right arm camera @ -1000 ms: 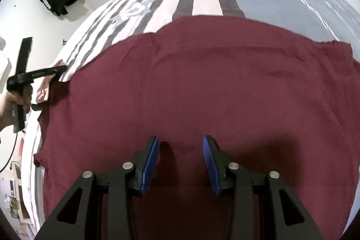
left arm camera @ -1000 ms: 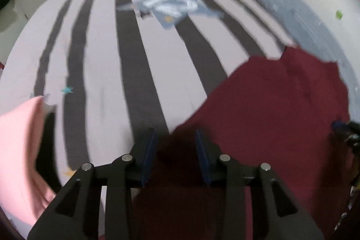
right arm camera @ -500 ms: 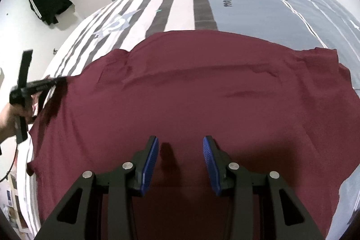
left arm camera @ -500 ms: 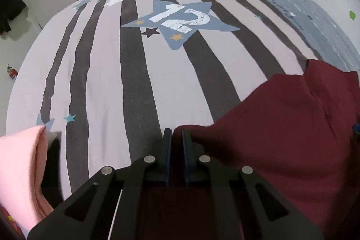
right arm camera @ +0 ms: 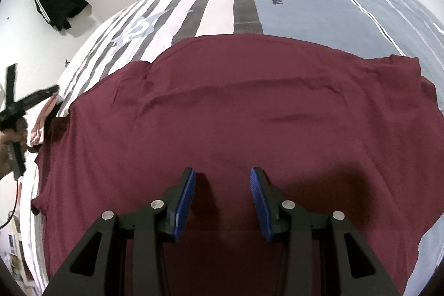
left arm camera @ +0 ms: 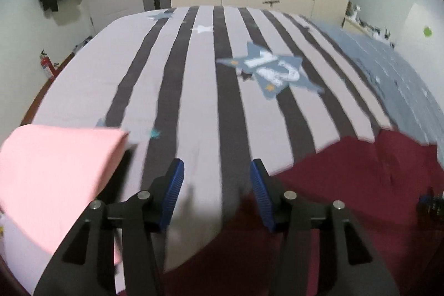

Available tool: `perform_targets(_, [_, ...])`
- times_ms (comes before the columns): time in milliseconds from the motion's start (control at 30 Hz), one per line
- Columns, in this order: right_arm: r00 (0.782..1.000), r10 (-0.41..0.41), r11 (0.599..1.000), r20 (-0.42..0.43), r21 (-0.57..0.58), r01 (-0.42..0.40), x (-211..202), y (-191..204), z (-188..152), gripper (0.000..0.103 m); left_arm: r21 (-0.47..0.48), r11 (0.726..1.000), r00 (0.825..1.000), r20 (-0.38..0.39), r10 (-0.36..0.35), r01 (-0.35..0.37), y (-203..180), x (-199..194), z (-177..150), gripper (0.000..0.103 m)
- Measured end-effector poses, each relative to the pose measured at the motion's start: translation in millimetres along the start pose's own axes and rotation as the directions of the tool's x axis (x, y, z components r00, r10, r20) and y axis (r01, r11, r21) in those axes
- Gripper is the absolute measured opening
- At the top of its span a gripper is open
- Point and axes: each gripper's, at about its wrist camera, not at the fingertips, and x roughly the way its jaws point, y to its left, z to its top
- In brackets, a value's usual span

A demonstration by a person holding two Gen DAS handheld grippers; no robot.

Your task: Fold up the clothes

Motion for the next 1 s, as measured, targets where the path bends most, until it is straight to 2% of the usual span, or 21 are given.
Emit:
perform_targets(167, [1.000,-0.004,1.000,0.001,0.015,0.004,0.1,0.4,0.8,0.038,0.085,0.996,0.996,-0.087,-0.016,0.023,-3.8,-12.3,-46.7,0.046])
perform_targets(267, [1.000,-0.008,1.000,0.001,0.011,0.008,0.1,2.4,0.3,0.040,0.177,0.983,0.983,-0.163,0.082,-0.052,-7.7,16.4,-70.0,0.046])
perform_targets(333, [1.000,-0.013,1.000,0.000,0.001,0.013,1.2,3.5,0.0,0.040,0.182,0.973,0.969,-0.177,0.174,-0.141,7.4,30.1,-79.8,0.046])
perform_targets(400, [1.000,-0.017,1.000,-0.001,-0.008,0.017,2.4,4.0,0.5,0.040,0.151,0.968,0.962,-0.158,0.224,-0.201,22.6,34.1,-76.7,0.045])
perform_targets(433, [1.000,-0.017,1.000,-0.001,-0.009,0.017,2.5,3.8,0.3,0.040,0.136,0.963,0.957,-0.148,0.250,-0.231,29.9,35.8,-75.0,0.042])
perform_targets(467, [1.000,-0.017,1.000,0.000,-0.009,0.017,2.4,3.3,-0.1,0.041,0.144,0.954,0.952,-0.127,0.280,-0.261,30.4,30.9,-70.9,0.031])
perform_targets(500, [1.000,-0.018,1.000,0.000,-0.009,0.018,2.5,3.2,-0.3,0.041,0.149,0.946,0.946,-0.106,0.306,-0.289,31.0,25.5,-66.8,0.029])
perform_targets(533, [1.000,-0.018,1.000,0.001,-0.008,0.019,2.5,3.2,-0.5,0.040,0.110,0.960,0.961,-0.075,0.265,-0.256,32.3,11.5,-62.9,0.029])
perform_targets(600, [1.000,-0.021,1.000,0.003,-0.004,0.021,2.7,3.5,-0.6,0.040,0.088,0.973,0.976,-0.037,0.216,-0.212,28.4,-7.7,-60.3,0.029])
perform_targets(667, [1.000,-0.026,1.000,0.006,0.004,0.026,2.4,4.0,-0.2,0.041,0.074,0.989,0.992,-0.017,0.126,-0.124,24.4,-36.2,-65.5,0.029])
perform_targets(733, [1.000,-0.027,1.000,0.008,0.016,0.026,1.6,4.3,-0.2,0.041,0.057,0.998,0.999,-0.036,0.040,-0.037,15.0,-48.5,-74.6,0.029])
perform_targets(833, [1.000,-0.027,0.999,0.011,0.024,0.027,-0.6,4.5,-1.4,0.041,0.037,0.997,0.995,-0.072,-0.065,0.067,2.9,-63.7,-94.7,0.029])
perform_targets(867, [1.000,-0.027,0.999,0.011,0.023,0.026,-0.8,4.3,-1.6,0.041,0.050,0.995,0.993,-0.090,-0.076,0.081,-3.5,-66.5,-108.4,0.029])
perform_targets(933, [1.000,-0.026,1.000,0.010,0.016,0.026,-0.8,4.1,-1.6,0.041,0.099,0.995,0.990,-0.143,-0.003,0.018,-4.3,-54.2,-132.8,0.029])
perform_targets(1000, [1.000,-0.027,1.000,0.008,0.004,0.027,0.0,4.4,-1.5,0.041,0.151,0.988,0.979,-0.193,0.072,-0.043,-5.1,-42.0,-157.3,0.029])
